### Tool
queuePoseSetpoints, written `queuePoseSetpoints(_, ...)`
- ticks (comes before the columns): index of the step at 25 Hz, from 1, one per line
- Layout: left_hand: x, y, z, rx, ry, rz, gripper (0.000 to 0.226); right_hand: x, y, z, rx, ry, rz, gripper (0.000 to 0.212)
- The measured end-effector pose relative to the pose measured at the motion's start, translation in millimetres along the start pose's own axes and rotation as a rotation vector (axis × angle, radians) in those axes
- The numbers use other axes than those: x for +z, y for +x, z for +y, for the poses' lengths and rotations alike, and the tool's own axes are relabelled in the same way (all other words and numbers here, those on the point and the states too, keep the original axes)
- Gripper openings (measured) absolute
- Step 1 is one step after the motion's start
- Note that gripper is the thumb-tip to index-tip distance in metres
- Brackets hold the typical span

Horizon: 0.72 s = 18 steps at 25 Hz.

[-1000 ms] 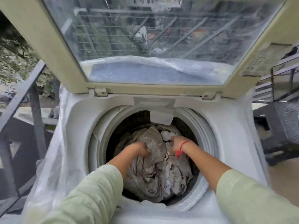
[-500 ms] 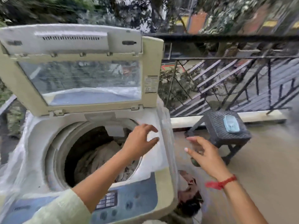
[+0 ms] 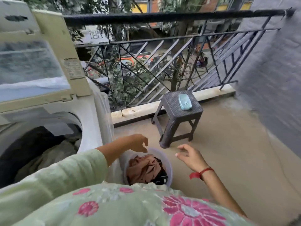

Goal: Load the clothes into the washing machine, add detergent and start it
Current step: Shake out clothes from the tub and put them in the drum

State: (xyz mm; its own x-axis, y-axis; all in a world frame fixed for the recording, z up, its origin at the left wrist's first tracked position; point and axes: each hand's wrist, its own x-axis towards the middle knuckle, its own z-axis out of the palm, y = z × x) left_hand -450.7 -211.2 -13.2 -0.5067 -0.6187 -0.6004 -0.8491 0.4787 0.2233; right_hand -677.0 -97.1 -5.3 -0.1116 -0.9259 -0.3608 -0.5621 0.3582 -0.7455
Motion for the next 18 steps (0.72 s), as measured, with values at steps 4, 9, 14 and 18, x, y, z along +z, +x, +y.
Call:
queuePoseSetpoints(4,22.4,19.8,-4.5,-0.080,-0.052,-0.143,0.042,9.5,18.0,31.5,0.053,-0.122,-0.149,0.032)
queuePoseSetpoints(9,36.4,36.4,-17.9,-0.117,-0.019,-0.340,0.035,28.3,39.4,74.6,0.172,-0.277,-0.436,0.042)
queuePoseSetpoints(14,44.5,51.5,-20.4,-0.219,-0.178,-0.300,0.039,45.5,64.2,100.1,0.179,-0.304,-0.518,0.046)
queuePoseSetpoints(18,87.1,90.9,-17.9,-0.252,-0.337,-0.263,0.045,63.3,103.2,139.2,0.211,-0.319,-0.484,0.049)
